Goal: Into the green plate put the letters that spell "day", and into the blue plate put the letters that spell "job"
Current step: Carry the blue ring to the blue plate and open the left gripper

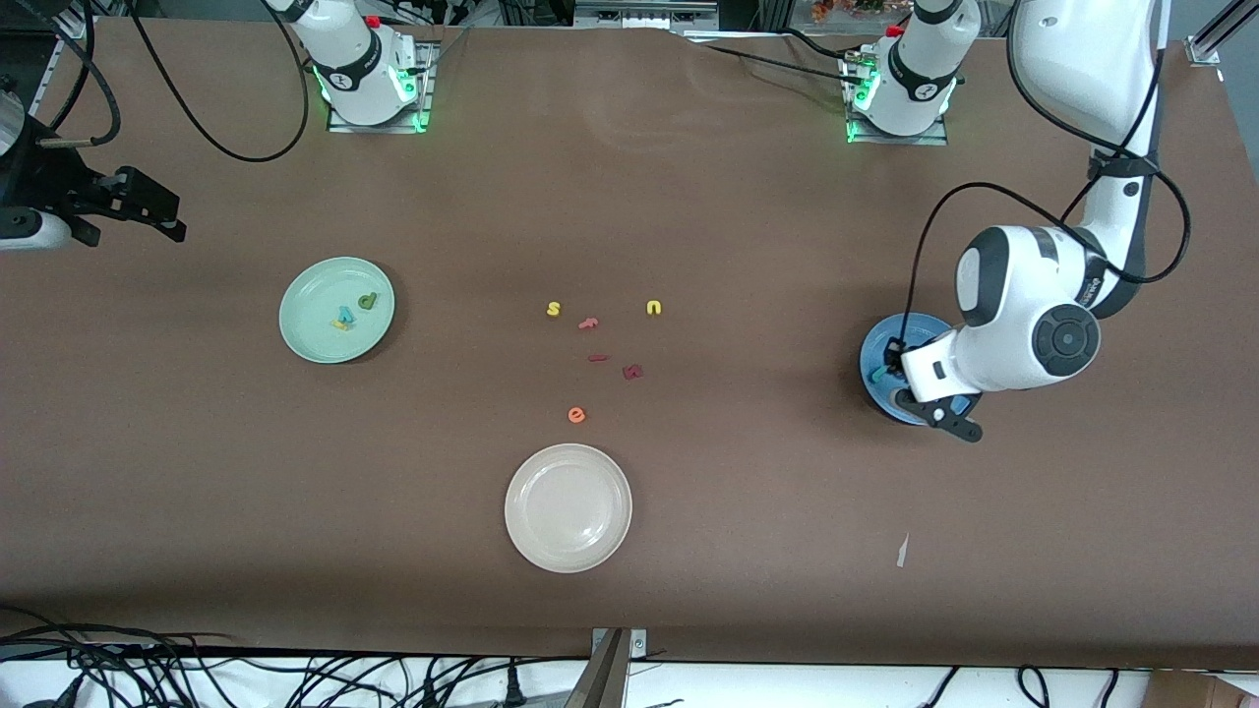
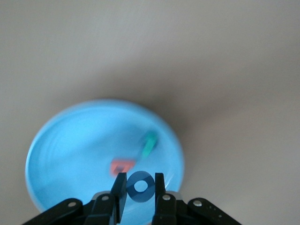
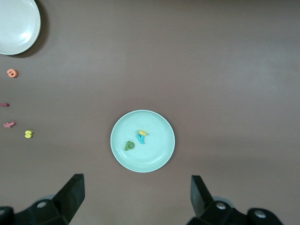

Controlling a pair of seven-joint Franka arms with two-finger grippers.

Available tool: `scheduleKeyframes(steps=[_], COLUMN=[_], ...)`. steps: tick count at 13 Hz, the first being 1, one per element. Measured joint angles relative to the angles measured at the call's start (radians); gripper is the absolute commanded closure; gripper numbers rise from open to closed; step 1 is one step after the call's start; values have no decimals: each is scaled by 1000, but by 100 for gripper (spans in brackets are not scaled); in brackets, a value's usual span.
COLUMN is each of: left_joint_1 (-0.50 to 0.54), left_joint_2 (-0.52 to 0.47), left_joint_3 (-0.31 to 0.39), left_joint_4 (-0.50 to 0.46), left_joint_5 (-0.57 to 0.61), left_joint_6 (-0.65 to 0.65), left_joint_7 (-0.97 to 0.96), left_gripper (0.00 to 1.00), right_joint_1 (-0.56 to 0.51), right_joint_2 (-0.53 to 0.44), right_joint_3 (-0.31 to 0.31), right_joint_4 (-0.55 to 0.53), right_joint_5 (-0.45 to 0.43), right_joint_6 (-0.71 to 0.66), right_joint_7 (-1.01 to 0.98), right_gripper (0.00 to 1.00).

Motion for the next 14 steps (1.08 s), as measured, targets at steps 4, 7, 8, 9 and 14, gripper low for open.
scheduleKeyframes(steps=[4,7,8,9,14], left_joint_1=[81,77,75,74,72], left_joint_2=[-12,-20,-21,-21,-37], left_joint_3=[2,-3,-4,-5,-5], left_joint_4=[-68,-75,-75,-75,-75], left_joint_5=[66,66,66,66,66], left_joint_6=[10,10,10,10,20], left_joint_7=[25,26,26,26,26], left_gripper=[93,52,6,0,0], right_joint_1=[0,0,0,0,0], right_joint_2=[0,0,0,0,0], right_joint_3=[0,0,0,0,0], right_joint_4=[0,0,0,0,0], right_joint_5=[0,0,0,0,0], right_joint_6=[0,-3,-3,-3,-3], right_joint_7=[0,0,0,0,0], right_gripper=[0,0,0,0,0])
